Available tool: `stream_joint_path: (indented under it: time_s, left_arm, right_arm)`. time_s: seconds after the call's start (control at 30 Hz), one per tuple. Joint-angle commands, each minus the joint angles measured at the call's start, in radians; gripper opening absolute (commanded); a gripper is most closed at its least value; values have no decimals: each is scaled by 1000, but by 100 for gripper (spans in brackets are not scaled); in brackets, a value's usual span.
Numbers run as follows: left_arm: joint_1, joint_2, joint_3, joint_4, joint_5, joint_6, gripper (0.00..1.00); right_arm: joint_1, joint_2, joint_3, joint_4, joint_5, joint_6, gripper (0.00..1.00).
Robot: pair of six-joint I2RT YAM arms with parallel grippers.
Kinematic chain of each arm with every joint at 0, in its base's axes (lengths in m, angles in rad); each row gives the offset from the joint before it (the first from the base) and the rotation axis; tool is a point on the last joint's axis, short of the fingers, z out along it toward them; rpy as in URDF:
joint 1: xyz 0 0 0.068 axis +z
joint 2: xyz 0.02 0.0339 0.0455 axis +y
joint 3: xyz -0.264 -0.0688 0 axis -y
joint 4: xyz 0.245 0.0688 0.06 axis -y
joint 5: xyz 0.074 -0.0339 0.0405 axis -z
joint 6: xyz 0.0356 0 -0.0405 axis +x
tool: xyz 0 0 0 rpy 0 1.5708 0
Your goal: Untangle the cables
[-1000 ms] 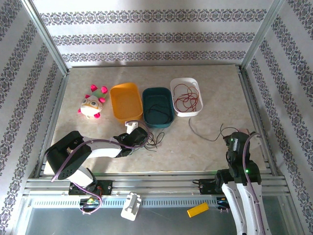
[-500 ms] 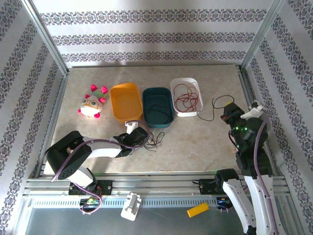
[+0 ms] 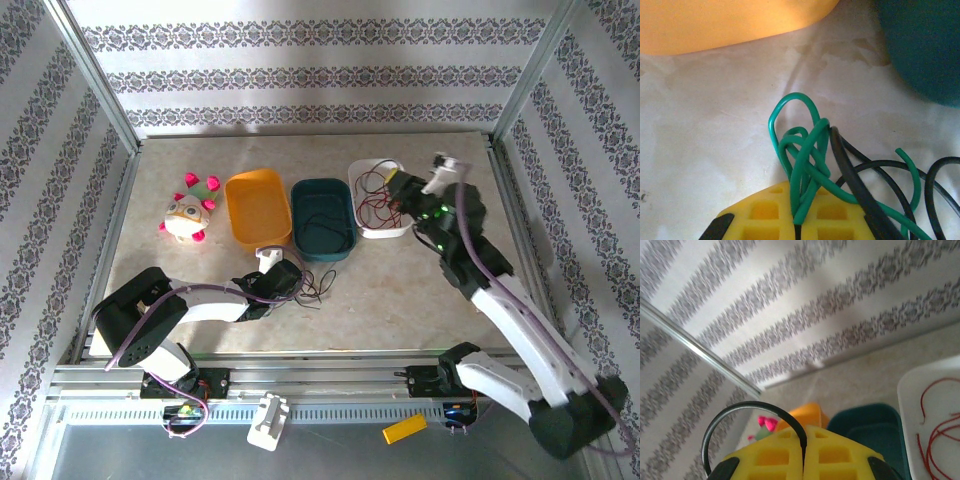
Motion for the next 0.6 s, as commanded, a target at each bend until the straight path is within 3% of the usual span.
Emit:
stream_joint_path:
  time_s: [0.0, 0.13, 0.27, 0.43, 0.5, 0.53, 0.57]
  left_arm:
    - [22, 40, -63, -158, -49, 6, 0]
    - [22, 28, -65, -166, -51, 6, 0]
    - [22, 21, -63, -180, -52, 4, 0]
    - [22, 1, -71, -192, -61, -4, 0]
    - [23, -5, -75, -191, -62, -5, 0]
    - [22, -6, -76, -192, -62, -5, 0]
    - [22, -6, -74, -190, -60, -5, 0]
  right_arm:
    - [43, 110, 24, 70, 25, -46, 0]
    - [80, 299, 55, 52, 72, -72, 0]
    - [80, 510, 176, -99, 43, -42, 0]
    - [75, 669, 272, -197, 11, -9, 1]
    - [66, 707, 294, -207, -22, 7, 7]
    - [60, 724, 304, -207, -40, 11, 15]
    - [59, 737, 315, -207, -54, 10, 31]
